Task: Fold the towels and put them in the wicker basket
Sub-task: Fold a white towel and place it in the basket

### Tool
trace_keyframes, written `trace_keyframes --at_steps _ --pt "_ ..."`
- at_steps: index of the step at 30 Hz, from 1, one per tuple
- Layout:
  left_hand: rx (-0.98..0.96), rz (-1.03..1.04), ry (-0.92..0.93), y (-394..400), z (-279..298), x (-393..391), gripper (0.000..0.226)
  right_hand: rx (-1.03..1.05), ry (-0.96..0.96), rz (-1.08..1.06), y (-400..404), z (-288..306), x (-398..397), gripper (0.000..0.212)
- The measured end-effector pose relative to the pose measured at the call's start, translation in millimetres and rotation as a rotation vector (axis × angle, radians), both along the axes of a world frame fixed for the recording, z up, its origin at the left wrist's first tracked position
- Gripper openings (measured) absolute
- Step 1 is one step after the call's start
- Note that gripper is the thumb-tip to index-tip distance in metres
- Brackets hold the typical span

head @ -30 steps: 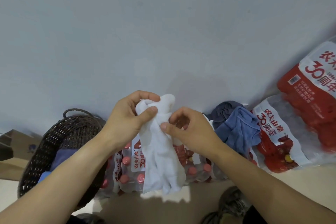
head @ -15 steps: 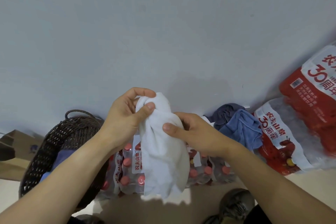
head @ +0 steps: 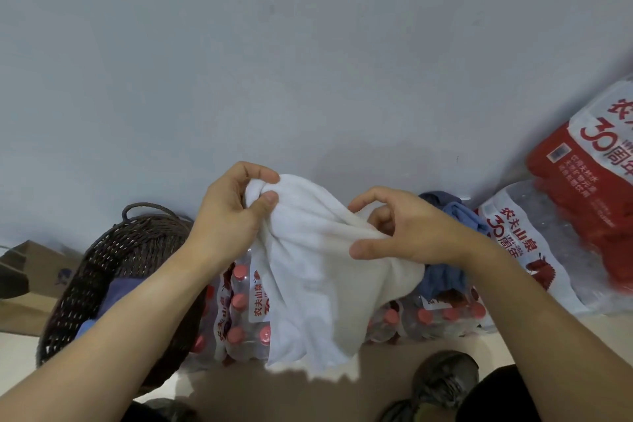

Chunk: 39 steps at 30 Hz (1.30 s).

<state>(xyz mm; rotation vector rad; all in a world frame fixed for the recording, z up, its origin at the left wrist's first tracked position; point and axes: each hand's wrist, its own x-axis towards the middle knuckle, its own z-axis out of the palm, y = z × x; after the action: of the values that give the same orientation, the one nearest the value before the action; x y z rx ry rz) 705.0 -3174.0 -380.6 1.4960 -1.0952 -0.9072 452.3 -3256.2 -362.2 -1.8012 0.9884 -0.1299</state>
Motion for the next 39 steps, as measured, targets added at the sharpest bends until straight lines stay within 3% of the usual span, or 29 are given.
trace_keyframes --at_steps 3,5,9,12,15,17,20,23,26,28,31,33,36,39 --pt "0.027 0.001 -0.037 -1.3 -4.0 -0.6 0.021 -0.061 0.229 0.09 -12.4 -3.3 -15.0 0.022" --pt "0.052 0.044 -0.076 -3.2 -5.7 2.8 0.021 -0.032 0.269 0.093 -19.3 -5.5 -24.1 0.017" --pt "0.162 0.007 -0.137 -8.6 -10.7 14.1 0.037 0.192 0.088 -0.025 -27.4 -10.5 -37.3 0.009" --pt "0.26 -0.09 -0.28 -16.7 -24.0 21.4 0.055 0.314 -0.047 -0.128 -30.5 -20.3 -36.9 0.02" --pt "0.455 -0.177 -0.387 -22.4 -55.7 24.5 0.05 0.429 -0.083 -0.214 -23.4 -46.1 -24.0 0.035" --pt "0.623 -0.205 -0.356 -19.9 -83.7 23.8 0.037 0.442 -0.05 -0.265 -15.2 -71.7 -12.4 0.035" --pt "0.761 -0.223 -0.334 -12.2 -121.7 22.6 0.023 0.346 -0.006 -0.396 -9.5 -115.5 -0.5 0.022" --pt "0.795 -0.187 -0.348 -11.7 -147.7 28.1 0.026 0.156 0.131 -0.436 -11.9 -150.6 0.7 0.01" --pt "0.796 -0.151 -0.343 -19.1 -165.5 39.0 0.036 0.07 0.203 -0.509 -19.2 -176.3 1.0 0.029" --pt "0.78 -0.081 -0.249 -25.1 -174.0 42.2 0.04 0.002 0.243 -0.57 -27.3 -192.4 4.2 0.033" --pt "0.737 0.032 -0.11 -31.4 -187.8 44.1 0.047 -0.05 0.293 -0.625 -34.7 -216.7 12.4 0.019" --pt "0.806 -0.035 -0.019 -32.0 -198.9 47.1 0.052 -0.068 0.306 -0.645 -35.0 -232.9 15.5 0.012" --pt "0.912 -0.095 0.125 -32.3 -214.2 50.5 0.036 -0.133 0.378 -0.647 -34.2 -250.1 17.3 0.01" --pt "0.708 0.207 0.024 -38.6 -228.7 51.9 0.01 -0.195 0.413 -0.706 -36.1 -258.7 19.5 0.017"
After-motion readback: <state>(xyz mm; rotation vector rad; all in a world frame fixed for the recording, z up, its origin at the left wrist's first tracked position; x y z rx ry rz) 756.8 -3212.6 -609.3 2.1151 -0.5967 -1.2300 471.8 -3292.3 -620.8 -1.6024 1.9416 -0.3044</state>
